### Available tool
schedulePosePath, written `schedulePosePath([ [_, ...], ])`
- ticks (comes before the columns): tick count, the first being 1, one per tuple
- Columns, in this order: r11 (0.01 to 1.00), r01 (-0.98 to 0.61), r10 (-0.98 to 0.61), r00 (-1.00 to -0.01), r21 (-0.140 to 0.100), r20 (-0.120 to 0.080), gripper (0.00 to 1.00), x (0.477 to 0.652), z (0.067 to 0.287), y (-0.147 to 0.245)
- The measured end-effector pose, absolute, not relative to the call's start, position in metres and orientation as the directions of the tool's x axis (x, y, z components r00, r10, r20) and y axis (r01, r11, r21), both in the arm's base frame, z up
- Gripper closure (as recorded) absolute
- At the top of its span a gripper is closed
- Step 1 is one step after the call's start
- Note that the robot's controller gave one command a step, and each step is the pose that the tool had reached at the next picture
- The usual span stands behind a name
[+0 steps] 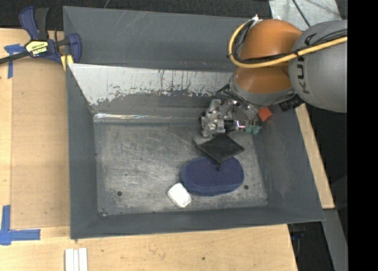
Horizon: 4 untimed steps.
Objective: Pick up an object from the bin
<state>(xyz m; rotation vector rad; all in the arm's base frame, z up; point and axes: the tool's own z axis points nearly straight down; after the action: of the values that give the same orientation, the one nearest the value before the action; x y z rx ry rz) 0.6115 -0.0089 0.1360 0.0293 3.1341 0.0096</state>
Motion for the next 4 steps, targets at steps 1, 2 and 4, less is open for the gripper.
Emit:
schedulePosePath([
  [1, 1.0, 0.006, 0.006, -1.0, 0.0, -0.008, 1.0, 0.608, 0.124, -0.011],
  [2, 1.0, 0.009, 0.009, -1.0, 0.0, -0.004, 0.0, 0.607, 0.121, -0.011],
  [4, 1.0, -0.022, -0.022, -0.998, 0.0, -0.05, 1.0, 0.617, 0.106, -0.087],
])
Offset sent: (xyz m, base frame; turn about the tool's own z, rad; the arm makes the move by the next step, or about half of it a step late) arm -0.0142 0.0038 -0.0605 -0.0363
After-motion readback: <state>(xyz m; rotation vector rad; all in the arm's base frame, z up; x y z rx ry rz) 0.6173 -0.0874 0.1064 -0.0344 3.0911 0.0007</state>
